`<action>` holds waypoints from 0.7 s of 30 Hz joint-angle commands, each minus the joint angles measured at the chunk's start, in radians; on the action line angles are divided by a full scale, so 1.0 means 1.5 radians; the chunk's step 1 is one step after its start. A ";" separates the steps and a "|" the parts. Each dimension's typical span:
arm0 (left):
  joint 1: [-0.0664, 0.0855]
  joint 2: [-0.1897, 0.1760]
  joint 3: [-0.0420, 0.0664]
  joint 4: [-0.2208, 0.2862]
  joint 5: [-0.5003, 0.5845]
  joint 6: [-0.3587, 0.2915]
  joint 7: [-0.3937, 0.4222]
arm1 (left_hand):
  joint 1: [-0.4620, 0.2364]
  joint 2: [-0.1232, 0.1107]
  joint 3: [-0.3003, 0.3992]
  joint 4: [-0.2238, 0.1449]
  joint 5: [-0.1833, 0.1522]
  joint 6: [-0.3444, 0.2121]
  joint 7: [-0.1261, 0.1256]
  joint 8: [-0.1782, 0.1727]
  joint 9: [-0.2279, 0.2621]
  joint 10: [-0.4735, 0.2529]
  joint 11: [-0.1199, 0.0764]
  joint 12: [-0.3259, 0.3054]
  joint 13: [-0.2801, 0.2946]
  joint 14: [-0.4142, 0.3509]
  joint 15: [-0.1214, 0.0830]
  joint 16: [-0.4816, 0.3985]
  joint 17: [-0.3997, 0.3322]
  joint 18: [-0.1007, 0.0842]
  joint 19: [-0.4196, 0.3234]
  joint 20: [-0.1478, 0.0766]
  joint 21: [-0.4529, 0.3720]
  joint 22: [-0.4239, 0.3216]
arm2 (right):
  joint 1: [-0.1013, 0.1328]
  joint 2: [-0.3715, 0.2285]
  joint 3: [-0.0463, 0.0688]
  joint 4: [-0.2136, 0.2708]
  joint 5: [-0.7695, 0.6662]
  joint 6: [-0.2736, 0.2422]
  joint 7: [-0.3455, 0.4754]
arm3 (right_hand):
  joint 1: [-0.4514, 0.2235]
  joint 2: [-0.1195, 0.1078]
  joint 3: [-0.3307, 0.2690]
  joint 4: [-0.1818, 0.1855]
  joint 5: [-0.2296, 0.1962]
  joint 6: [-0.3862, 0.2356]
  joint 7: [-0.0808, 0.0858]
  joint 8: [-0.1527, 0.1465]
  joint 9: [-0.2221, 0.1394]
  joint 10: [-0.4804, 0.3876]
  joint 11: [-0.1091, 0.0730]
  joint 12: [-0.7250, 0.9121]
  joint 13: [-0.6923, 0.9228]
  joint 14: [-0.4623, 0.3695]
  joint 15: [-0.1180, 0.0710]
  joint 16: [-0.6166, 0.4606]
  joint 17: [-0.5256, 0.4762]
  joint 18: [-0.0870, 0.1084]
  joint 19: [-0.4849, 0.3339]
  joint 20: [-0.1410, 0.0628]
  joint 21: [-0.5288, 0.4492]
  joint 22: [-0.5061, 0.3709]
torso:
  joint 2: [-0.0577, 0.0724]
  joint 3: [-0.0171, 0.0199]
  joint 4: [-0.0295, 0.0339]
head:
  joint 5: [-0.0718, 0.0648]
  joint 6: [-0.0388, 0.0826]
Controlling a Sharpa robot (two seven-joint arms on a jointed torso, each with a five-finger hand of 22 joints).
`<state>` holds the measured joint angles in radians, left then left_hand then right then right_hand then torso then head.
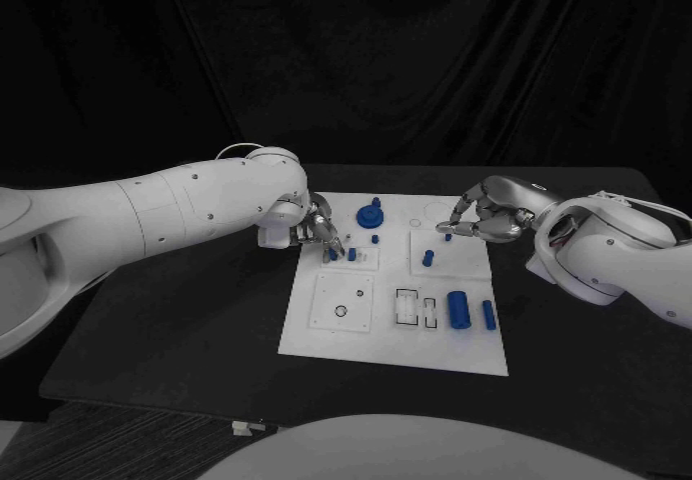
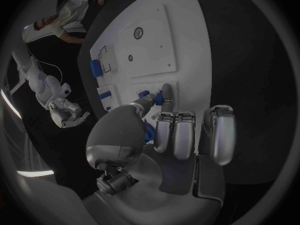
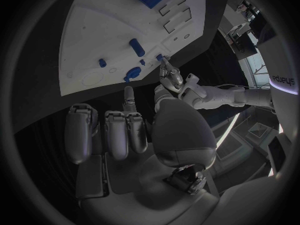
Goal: Assemble the parts on the task board
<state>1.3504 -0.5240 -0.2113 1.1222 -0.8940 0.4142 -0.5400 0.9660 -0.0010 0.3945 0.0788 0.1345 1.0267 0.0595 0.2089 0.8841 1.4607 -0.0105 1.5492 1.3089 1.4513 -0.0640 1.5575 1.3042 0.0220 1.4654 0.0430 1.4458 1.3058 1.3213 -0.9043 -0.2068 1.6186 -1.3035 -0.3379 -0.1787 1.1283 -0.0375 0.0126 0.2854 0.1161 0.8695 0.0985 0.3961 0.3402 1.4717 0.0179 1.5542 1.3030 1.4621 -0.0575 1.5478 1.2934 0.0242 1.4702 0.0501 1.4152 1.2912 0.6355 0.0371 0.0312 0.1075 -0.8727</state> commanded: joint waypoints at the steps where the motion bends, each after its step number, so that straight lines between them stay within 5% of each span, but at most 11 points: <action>1: -0.004 0.003 0.000 -0.001 0.005 0.019 -0.001 | -0.023 -0.002 -0.036 0.020 -0.016 -0.011 0.004 -0.026 -0.014 0.073 0.002 0.014 0.175 0.080 0.002 0.009 0.178 0.008 0.021 0.005 -0.011 0.143 | -0.002 0.000 0.000 0.000 -0.001 0.005 -0.011 | 0.013 0.004 0.010 -0.003 0.012 -0.010 -0.003 0.012 0.011 0.066 0.000 0.011 0.179 0.062 0.005 -0.012 0.138 0.015 0.016 0.005 -0.014 0.144 | 0.000 0.0000 -0.0001 | 0.000 0.000; 15: -0.005 0.003 0.000 -0.006 0.005 0.020 -0.006 | -0.034 0.001 -0.074 0.044 -0.042 -0.014 0.006 -0.026 -0.019 0.073 0.004 0.014 0.175 0.080 0.005 0.009 0.178 0.009 0.021 0.007 -0.013 0.144 | -0.003 0.000 0.000 -0.001 -0.001 0.007 -0.011 | 0.015 0.005 0.010 -0.004 0.013 -0.010 -0.003 0.012 0.011 0.066 0.000 0.011 0.179 0.062 0.005 -0.012 0.138 0.015 0.016 0.005 -0.014 0.145 | 0.000 0.0001 -0.0001 | 0.001 0.000; 21: -0.005 0.001 0.000 -0.006 0.005 0.021 -0.009 | -0.040 0.000 -0.098 0.056 -0.052 -0.016 0.004 -0.009 -0.006 0.073 0.003 0.014 0.175 0.080 0.004 0.009 0.178 0.009 0.022 0.008 -0.013 0.145 | -0.003 0.001 0.000 -0.001 -0.001 0.008 -0.011 | 0.017 0.005 0.010 -0.004 0.013 -0.010 -0.003 0.013 0.011 0.066 0.000 0.011 0.179 0.062 0.005 -0.012 0.138 0.015 0.016 0.005 -0.015 0.144 | 0.000 0.0000 0.0002 | 0.002 0.000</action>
<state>1.3492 -0.5218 -0.2097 1.1131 -0.8914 0.4265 -0.5442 0.9252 0.0079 0.2822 0.1580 0.0725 1.0270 0.0592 0.2165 0.8800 1.4628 -0.0088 1.5492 1.3089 1.4549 -0.0605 1.5575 1.3042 0.0220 1.4570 0.0517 1.4344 1.3058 1.3186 -0.9034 -0.2068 1.6170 -1.3035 -0.3327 -0.1793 1.1370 -0.0288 0.0126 0.2853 0.1161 0.8592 0.0951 0.3962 0.3403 1.4717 0.0179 1.5542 1.3030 1.4621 -0.0575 1.5477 1.2934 0.0241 1.4702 0.0501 1.4151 1.2912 0.6355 0.0371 0.0308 0.1099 -0.8727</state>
